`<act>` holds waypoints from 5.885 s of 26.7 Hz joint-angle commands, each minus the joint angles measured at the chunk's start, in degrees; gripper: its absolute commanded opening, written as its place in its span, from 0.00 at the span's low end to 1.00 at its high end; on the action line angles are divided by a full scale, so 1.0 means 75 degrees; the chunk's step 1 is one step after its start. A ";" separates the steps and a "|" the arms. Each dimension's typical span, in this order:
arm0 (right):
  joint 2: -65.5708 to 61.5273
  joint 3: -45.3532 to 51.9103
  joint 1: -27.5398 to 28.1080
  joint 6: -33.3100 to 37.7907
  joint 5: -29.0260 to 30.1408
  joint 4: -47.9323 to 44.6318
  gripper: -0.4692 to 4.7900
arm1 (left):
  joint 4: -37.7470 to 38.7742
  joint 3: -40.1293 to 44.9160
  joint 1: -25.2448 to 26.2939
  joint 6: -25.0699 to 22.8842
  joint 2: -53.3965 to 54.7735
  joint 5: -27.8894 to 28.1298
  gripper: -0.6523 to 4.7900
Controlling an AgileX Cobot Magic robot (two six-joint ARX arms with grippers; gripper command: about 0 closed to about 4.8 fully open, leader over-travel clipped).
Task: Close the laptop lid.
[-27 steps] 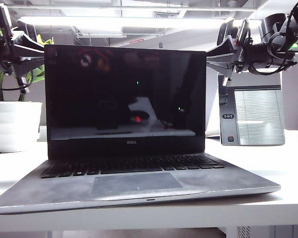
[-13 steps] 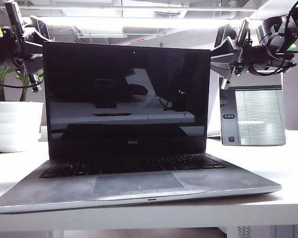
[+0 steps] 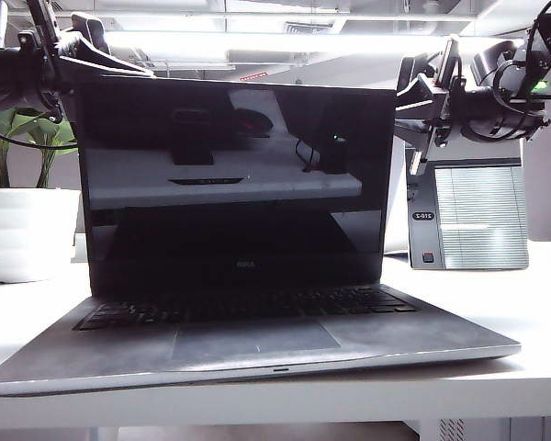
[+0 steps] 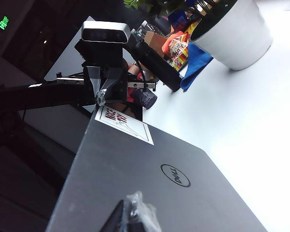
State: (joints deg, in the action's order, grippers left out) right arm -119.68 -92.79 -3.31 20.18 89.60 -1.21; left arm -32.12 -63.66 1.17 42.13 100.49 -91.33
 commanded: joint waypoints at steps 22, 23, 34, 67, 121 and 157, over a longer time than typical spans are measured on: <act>0.0047 0.0006 -0.0195 -0.7860 -0.1830 0.9063 0.09 | 0.0038 0.2366 -0.0769 -0.1020 -0.0251 -0.0163 0.11; 0.0047 0.0006 -0.0204 -0.7930 -0.1915 0.9151 0.09 | 0.0038 0.2463 -0.0769 -0.1067 -0.0251 -0.0160 0.11; 0.0047 0.0017 -0.0405 -0.7965 -0.3346 0.9967 0.09 | 0.0338 0.3177 -0.0769 -0.1425 -0.0245 -0.0099 0.11; 0.0242 -0.5721 -0.0458 -0.7685 -0.2133 1.0570 0.09 | -0.2914 0.1684 -0.0612 0.0309 -0.3209 0.5225 0.11; 0.5324 -0.6312 -0.5321 -0.4173 -1.3347 0.9862 0.08 | 0.4843 0.1649 -0.0577 -0.6024 -0.8810 1.1686 0.11; 1.3837 0.4232 -0.7143 -0.2920 -1.6777 0.6525 0.08 | 0.4852 0.1649 -0.0577 -0.5957 -0.8813 1.1602 0.11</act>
State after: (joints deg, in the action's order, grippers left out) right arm -17.12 -61.60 -56.84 -1.56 -36.07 49.67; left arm 4.51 -51.20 -3.22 -2.79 34.48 -4.29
